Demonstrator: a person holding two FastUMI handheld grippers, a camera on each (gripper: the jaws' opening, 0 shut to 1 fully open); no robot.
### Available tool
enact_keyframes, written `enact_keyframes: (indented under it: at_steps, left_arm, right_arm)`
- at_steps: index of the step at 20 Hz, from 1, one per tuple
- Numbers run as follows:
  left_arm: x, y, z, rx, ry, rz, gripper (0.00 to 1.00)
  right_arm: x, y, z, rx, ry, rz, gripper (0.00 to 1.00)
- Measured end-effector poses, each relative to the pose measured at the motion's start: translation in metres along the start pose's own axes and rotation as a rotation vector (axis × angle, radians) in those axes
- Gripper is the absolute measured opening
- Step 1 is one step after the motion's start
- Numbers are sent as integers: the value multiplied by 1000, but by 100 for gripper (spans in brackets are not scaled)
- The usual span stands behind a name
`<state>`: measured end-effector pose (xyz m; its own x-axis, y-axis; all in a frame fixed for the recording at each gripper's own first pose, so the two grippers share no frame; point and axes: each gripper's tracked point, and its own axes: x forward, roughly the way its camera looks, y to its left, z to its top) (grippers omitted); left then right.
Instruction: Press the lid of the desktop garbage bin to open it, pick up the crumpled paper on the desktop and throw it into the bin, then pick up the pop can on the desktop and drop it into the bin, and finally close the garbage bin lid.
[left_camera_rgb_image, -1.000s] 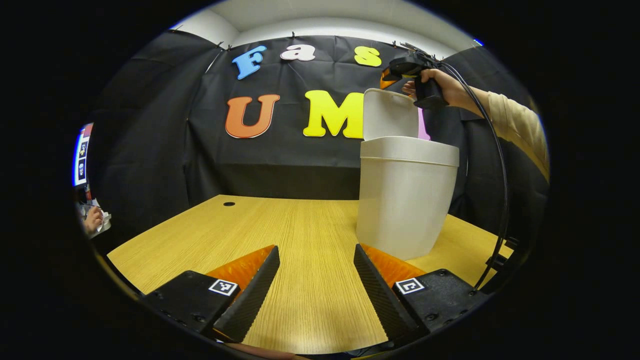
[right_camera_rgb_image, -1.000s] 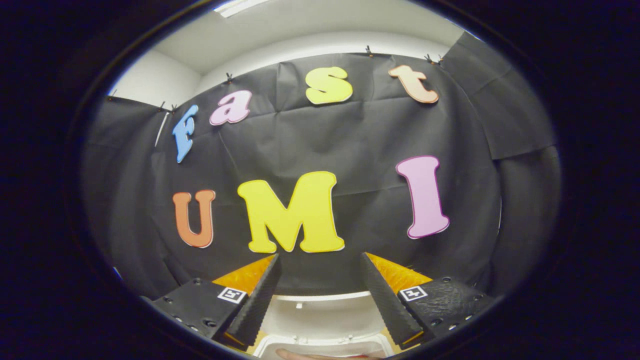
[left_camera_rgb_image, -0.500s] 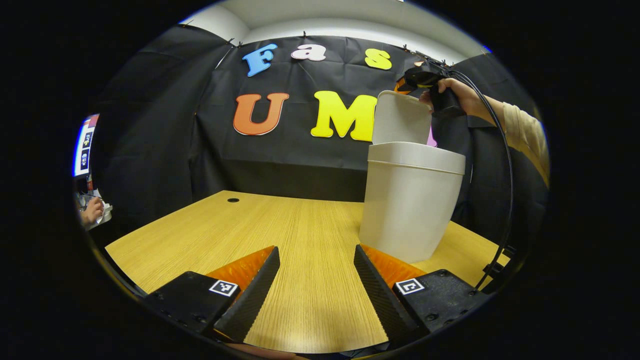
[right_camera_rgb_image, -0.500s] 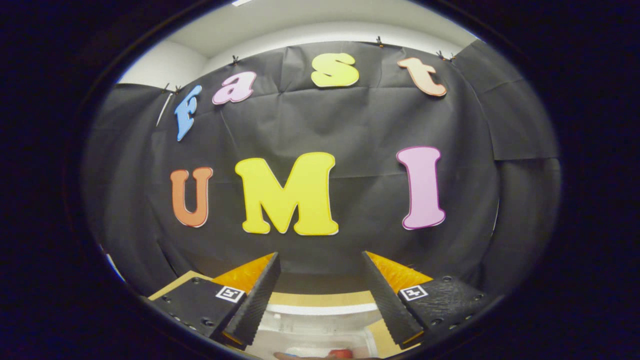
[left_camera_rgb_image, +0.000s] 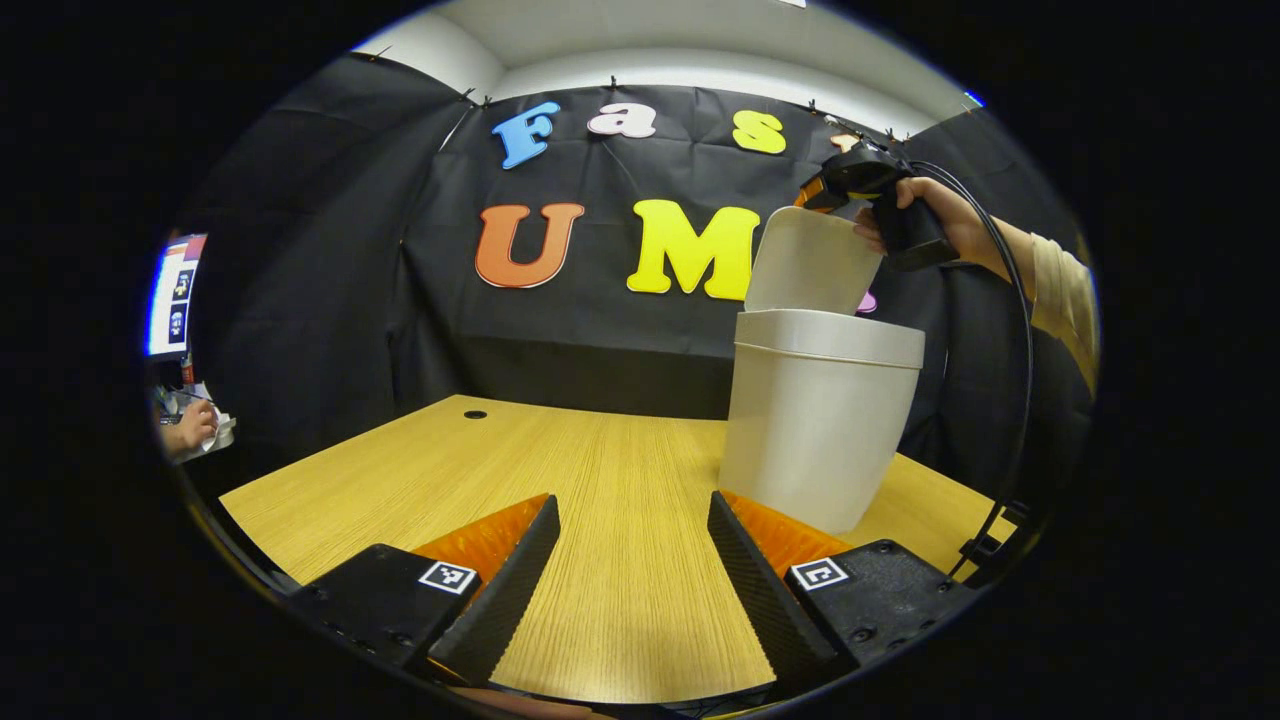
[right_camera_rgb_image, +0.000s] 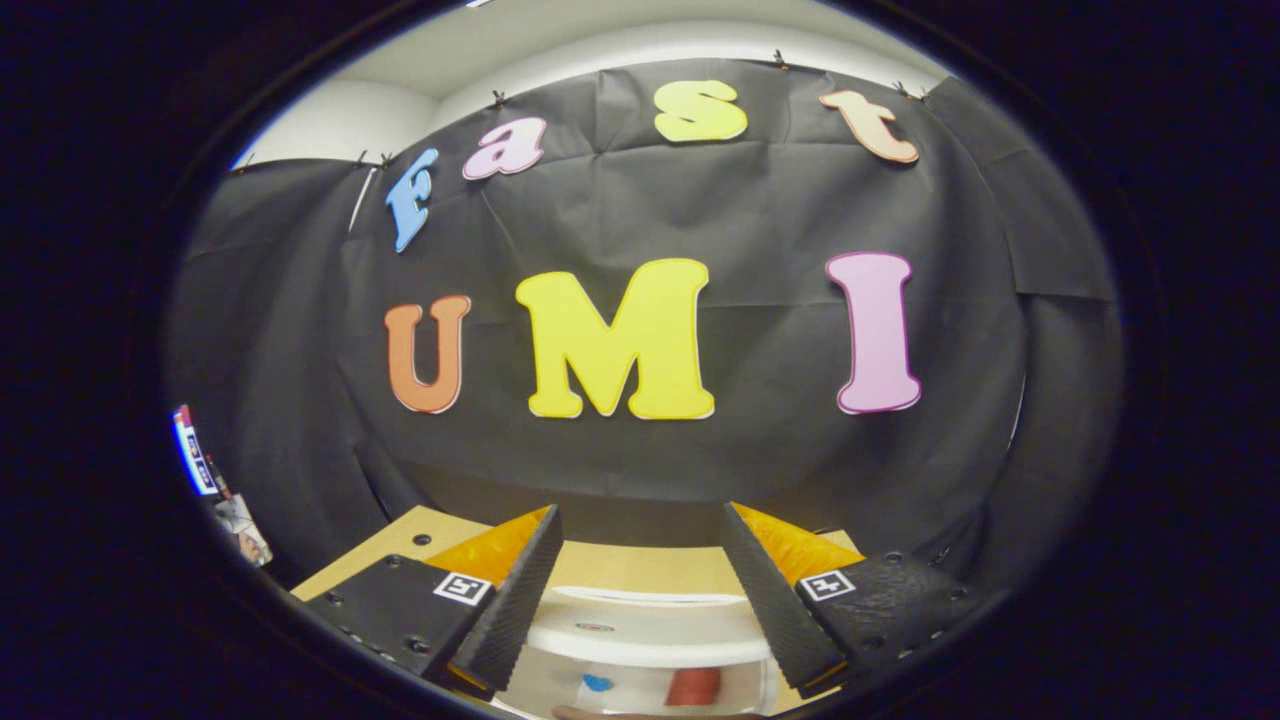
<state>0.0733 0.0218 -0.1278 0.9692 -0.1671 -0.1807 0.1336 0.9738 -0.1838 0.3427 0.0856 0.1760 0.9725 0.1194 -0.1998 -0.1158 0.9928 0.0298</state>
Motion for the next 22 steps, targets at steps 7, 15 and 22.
enact_keyframes:
  at_steps: [7,15,22]
  left_arm:
    - [-8,4,10,-21,-7,29,98]
    - [-10,1,12,-47,-10,38,98]
    - [-11,-10,3,-52,7,-1,98]
  right_arm:
    - [-19,5,-41,-66,53,-10,95]
    - [-24,7,-102,-37,142,27,96]
    - [-35,0,-132,-41,187,10,98]
